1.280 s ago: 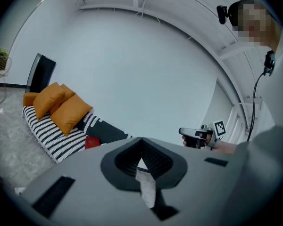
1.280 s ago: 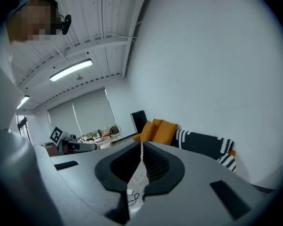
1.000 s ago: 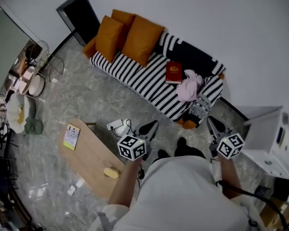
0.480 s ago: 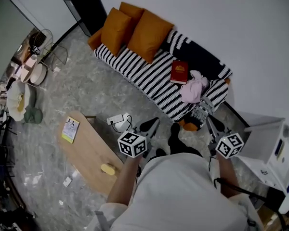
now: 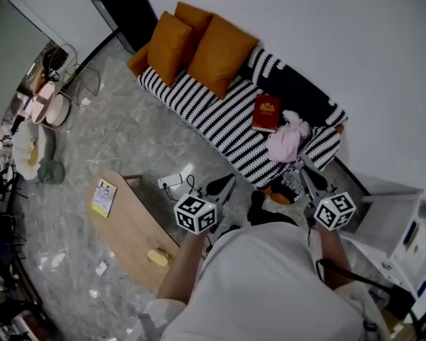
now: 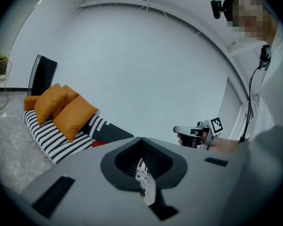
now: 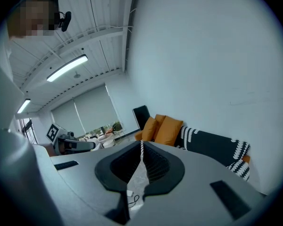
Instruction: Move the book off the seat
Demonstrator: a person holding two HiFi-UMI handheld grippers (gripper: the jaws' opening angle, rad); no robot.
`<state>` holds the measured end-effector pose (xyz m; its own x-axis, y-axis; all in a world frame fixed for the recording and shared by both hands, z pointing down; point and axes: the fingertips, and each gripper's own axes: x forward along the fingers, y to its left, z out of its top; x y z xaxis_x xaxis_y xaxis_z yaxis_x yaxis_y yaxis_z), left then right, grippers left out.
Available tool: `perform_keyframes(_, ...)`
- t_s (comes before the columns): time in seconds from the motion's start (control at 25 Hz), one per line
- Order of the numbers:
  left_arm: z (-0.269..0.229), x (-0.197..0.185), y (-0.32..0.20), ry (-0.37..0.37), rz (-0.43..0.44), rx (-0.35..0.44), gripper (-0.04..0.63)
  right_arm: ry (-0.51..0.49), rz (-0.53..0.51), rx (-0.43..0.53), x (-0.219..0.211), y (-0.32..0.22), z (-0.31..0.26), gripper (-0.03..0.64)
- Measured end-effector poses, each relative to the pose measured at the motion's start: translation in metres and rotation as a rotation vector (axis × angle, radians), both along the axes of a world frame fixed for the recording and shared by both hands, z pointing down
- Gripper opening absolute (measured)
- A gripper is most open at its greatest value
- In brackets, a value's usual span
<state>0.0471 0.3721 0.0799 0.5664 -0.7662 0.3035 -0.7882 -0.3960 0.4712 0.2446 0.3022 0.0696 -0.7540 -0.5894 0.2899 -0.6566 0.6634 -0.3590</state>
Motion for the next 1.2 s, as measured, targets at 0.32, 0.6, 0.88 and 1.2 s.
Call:
perform_keyframes(0.32, 0.012, 0.008, -0.069, -0.009, -0.01, -0.031, 0.002, 0.028, -0.044, -0.029, -0.001, -0.07, 0.019, 0.04)
perform_keyframes(0.6, 0.028, 0.019, -0.118, 0.006, -0.027, -0.055, 0.002, 0.019, -0.08, -0.074, 0.005, -0.112, 0.043, 0.04)
perform_keyframes(0.88, 0.042, 0.022, -0.16, 0.008, -0.03, -0.086, 0.002, 0.035, -0.086, -0.125, 0.005, -0.14, 0.064, 0.04)
perform_keyframes(1.2, 0.072, 0.003, -0.208, 0.004, -0.005, -0.131, 0.002, 0.067, -0.063, -0.18, -0.011, -0.176, 0.091, 0.04)
